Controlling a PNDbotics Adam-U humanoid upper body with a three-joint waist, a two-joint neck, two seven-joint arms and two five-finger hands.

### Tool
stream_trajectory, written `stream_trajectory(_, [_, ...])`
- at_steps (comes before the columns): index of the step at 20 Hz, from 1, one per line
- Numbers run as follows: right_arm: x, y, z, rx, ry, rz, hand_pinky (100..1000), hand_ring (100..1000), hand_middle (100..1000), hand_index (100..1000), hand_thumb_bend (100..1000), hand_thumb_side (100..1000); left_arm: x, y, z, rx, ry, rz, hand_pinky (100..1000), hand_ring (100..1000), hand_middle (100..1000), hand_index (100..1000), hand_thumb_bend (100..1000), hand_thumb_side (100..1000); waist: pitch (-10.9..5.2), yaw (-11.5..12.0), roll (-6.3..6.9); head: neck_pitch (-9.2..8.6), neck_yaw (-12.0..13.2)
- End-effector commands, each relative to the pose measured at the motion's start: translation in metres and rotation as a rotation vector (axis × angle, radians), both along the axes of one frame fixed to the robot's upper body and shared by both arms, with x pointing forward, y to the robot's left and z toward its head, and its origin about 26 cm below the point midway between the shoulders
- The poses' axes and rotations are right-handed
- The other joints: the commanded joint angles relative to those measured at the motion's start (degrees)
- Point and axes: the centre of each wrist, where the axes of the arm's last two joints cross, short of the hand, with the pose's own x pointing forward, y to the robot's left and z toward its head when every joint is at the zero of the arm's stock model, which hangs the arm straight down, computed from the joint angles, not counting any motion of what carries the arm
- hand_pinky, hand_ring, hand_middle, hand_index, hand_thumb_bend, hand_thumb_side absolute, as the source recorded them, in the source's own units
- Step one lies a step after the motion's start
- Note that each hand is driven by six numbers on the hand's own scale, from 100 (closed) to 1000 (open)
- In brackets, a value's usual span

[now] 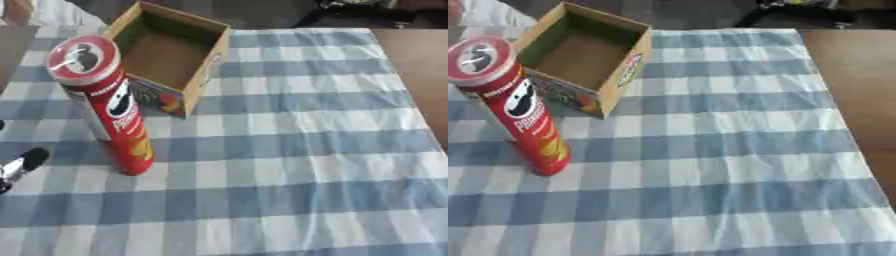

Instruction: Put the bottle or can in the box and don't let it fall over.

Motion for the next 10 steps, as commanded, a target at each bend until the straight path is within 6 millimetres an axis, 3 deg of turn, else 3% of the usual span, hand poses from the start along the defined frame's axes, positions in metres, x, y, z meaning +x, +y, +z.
stream_trajectory(1, [-0.002, -0.001, 0.009, -0.024, -0.022, 0.011, 862, 1000, 908, 820, 100, 838, 0.004, -0.002, 0.013, 0.042, 0.004, -0.011, 1000, 1000, 889, 859, 897, 147, -0.93, -0.1, 0.03, -0.64, 0.1])
stream_trajectory(10, [-0.001, 0.0, 0.008, -0.021, -0.015, 0.015, 863, 1000, 908, 817, 100, 842, 0.02, -0.016, 0.021, 0.069, 0.047, -0.061, 1000, 1000, 889, 853, 901, 149, -0.98, -0.4, 0.05, -0.77, 0.3])
